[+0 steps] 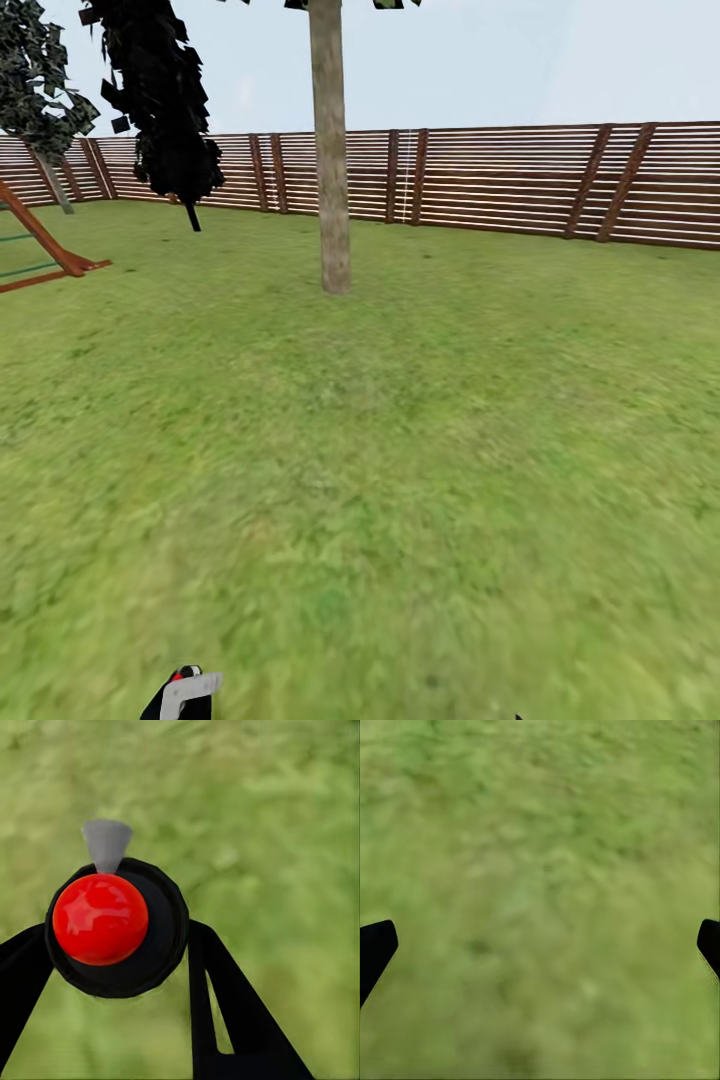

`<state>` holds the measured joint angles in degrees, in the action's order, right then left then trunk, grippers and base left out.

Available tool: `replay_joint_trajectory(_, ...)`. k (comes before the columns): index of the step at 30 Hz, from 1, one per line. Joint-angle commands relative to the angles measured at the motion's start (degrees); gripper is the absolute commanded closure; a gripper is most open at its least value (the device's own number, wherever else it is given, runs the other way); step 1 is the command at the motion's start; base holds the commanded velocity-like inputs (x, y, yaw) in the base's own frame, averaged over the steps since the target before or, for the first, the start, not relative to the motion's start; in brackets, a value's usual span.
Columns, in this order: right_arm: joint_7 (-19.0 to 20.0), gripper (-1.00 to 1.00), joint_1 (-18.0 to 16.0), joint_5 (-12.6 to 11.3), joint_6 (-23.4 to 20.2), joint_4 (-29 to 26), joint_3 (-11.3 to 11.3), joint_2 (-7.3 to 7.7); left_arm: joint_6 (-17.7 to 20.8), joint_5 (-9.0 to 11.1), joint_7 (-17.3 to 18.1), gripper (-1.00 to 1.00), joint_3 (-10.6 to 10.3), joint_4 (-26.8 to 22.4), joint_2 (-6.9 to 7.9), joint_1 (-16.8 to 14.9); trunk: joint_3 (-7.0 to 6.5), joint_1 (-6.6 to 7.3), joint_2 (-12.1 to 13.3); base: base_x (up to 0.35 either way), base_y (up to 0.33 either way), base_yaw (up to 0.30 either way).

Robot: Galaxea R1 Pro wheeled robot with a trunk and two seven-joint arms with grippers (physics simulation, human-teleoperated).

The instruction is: In the garden, pick up the pesticide atomizer on the floor and spray pesticide onto both trees until each tree trunk is fully covered.

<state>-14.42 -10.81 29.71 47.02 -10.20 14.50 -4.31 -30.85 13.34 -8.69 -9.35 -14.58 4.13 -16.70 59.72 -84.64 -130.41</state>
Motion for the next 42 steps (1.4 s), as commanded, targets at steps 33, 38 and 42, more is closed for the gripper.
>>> replay_joint_trajectory(33, 0.00, -1.00, 0.00, 0.00, 0.00, 0.00, -0.09, 0.00, -0.06, -0.03, -0.01, 1.00, -0.05, -0.01, 0.00, 0.00, 0.00, 0.00, 0.00, 0.337, 0.000, 0.000)
replay_joint_trajectory(38, 0.00, -1.00, 0.00, 0.00, 0.00, 0.00, -0.09, -0.01, -0.07, 0.01, -0.01, 1.00, -0.04, -0.01, 0.04, 0.00, 0.00, 0.00, 0.00, 0.337, 0.000, 0.000)
replay_joint_trajectory(42, 0.00, -1.00, 0.00, 0.00, 0.00, 0.00, -0.09, 0.00, -0.07, -0.03, -0.01, 1.00, -0.03, -0.02, 0.06, 0.00, 0.00, 0.00, 0.00, 0.337, 0.000, 0.000)
